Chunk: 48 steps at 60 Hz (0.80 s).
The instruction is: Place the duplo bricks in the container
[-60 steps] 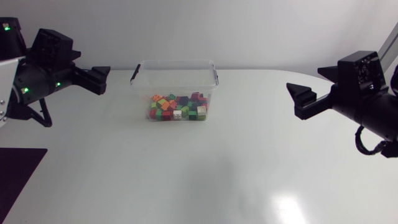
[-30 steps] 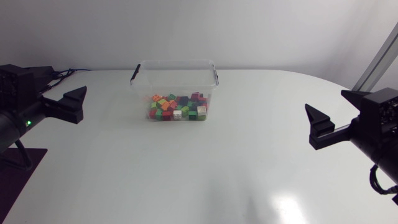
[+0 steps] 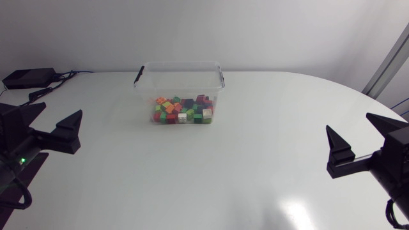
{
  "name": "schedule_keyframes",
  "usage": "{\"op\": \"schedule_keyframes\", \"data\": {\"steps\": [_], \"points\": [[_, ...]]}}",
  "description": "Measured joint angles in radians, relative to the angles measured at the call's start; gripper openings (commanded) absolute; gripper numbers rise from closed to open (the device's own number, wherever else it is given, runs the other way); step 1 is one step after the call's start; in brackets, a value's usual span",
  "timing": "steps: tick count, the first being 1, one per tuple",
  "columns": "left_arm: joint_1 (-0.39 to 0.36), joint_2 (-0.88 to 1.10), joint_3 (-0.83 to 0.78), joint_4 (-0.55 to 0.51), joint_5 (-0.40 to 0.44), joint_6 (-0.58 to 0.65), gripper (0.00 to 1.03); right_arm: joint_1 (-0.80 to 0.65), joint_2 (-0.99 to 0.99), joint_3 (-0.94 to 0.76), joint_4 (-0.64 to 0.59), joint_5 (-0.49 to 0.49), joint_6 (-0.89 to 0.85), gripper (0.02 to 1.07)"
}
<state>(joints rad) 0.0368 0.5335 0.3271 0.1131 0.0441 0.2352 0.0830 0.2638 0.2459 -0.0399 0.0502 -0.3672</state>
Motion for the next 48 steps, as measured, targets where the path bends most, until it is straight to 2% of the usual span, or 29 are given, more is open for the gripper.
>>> {"op": "schedule_keyframes", "data": {"steps": [48], "points": [[-0.021, -0.411, -0.239, -0.087, -0.027, -0.162, 0.97, -0.060, -0.203, -0.171, 0.014, -0.032, 0.249, 1.03]]}}
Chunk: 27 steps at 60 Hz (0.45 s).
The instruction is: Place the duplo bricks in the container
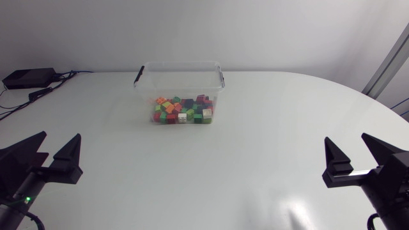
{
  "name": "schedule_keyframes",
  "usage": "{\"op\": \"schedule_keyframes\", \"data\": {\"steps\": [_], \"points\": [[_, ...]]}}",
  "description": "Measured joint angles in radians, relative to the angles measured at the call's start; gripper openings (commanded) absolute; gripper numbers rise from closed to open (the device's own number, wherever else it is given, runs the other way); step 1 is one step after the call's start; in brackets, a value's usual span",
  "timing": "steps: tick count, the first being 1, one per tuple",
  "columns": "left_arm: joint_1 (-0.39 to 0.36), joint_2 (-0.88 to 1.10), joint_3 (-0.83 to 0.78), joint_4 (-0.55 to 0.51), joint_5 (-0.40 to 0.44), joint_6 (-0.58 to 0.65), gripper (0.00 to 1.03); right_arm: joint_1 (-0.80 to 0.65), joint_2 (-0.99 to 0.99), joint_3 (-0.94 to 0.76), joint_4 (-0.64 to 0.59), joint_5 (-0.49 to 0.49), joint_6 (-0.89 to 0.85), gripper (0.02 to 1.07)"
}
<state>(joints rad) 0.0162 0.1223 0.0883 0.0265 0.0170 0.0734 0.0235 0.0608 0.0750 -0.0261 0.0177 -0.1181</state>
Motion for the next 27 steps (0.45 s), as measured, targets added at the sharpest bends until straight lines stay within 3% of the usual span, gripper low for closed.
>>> {"op": "schedule_keyframes", "data": {"steps": [27], "points": [[-0.008, -0.116, -0.069, -0.029, -0.008, -0.048, 0.98, -0.019, -0.055, -0.055, 0.008, -0.017, 0.090, 1.03]]}}
